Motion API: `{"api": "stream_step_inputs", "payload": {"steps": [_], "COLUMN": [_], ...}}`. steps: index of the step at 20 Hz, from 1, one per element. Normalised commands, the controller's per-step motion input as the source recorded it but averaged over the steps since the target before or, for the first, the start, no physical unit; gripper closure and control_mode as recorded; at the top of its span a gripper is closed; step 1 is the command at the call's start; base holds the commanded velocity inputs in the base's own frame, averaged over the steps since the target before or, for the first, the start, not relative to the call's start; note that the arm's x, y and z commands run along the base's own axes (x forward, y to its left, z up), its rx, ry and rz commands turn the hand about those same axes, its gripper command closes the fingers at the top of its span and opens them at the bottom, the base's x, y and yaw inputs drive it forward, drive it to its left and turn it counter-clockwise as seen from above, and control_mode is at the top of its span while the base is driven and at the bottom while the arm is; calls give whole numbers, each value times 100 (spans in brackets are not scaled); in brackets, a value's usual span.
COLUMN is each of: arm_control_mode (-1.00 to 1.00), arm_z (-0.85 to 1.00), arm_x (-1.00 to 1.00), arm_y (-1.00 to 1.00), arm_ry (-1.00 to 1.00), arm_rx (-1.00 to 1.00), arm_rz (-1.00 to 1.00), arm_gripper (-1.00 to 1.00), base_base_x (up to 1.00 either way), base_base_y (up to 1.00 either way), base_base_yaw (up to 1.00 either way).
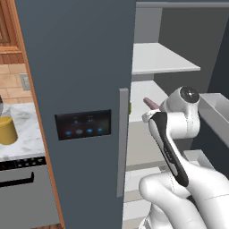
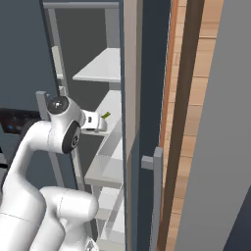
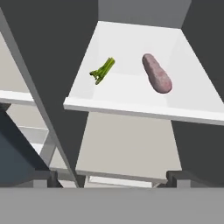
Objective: Move the salami and asparagus from the second highest shelf to the top shelf to make space. Then, place the pitcher from the counter on the cleared second highest shelf.
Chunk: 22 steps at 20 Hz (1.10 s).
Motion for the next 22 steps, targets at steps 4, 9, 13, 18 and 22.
{"api": "stream_step_inputs", "payload": {"steps": [4,9,13,18,22], "arm_control_mode": [-100,-100,-100,-100,-100], "arm_z": [0,0,0,0,0], "arm_x": [4,16,37,42,43], "arm_y": [-24,-10,-24,-30,-25], "arm_ry": [0,0,0,0,0], "arm_rx": [0,0,0,0,0], "arm_rz": [0,0,0,0,0], "arm_gripper": [-100,-100,-100,-100,-100], "base_base_x": [0,0,0,0,0], "base_base_y": [0,0,0,0,0], "base_base_yaw": [0,0,0,0,0]}}
